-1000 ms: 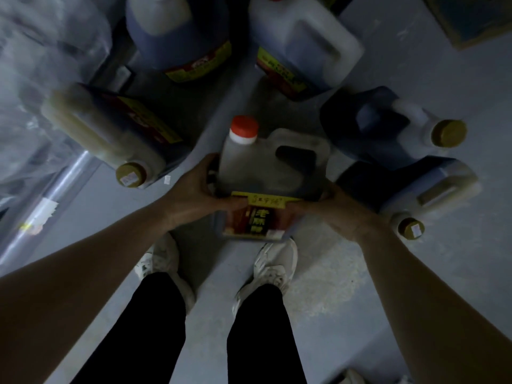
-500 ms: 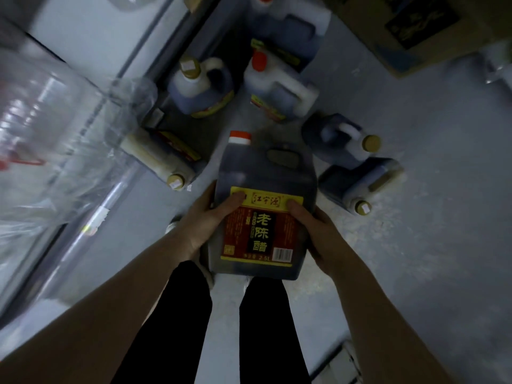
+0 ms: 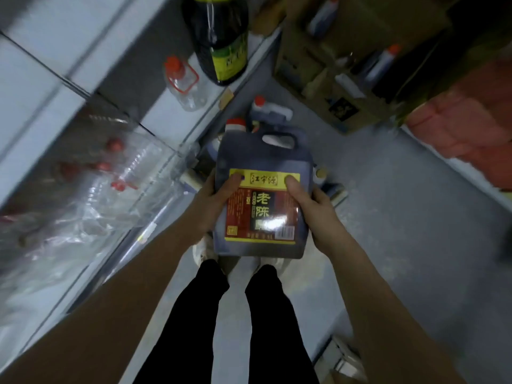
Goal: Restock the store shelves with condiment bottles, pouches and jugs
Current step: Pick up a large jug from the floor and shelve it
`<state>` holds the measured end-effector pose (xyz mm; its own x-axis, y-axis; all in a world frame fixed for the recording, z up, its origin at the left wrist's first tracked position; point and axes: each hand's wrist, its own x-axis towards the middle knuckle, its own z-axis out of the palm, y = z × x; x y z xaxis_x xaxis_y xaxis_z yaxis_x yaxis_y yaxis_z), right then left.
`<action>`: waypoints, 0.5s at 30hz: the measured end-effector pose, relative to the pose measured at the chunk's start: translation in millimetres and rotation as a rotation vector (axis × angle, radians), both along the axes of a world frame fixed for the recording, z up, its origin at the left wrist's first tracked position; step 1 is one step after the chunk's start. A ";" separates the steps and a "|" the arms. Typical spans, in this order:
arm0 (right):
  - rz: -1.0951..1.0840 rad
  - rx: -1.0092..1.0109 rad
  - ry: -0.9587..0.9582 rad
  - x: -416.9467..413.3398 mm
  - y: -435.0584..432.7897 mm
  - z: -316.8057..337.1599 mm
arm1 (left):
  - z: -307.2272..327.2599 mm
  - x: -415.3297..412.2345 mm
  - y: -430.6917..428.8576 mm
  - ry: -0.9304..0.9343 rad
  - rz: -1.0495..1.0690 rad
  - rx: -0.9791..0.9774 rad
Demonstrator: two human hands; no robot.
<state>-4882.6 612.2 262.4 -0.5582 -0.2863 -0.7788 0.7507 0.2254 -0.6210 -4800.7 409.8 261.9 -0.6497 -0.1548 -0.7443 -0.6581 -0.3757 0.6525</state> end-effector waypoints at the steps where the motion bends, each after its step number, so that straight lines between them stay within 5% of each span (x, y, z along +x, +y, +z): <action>1: 0.022 0.006 0.032 -0.4 -2.6 19.8 | 20.6 1.0 -2.8 0.029 0.002 -0.007; 15: 0.165 -0.146 0.516 -38.0 -44.7 246.1 | 245.6 -1.9 -30.7 0.381 0.155 -0.271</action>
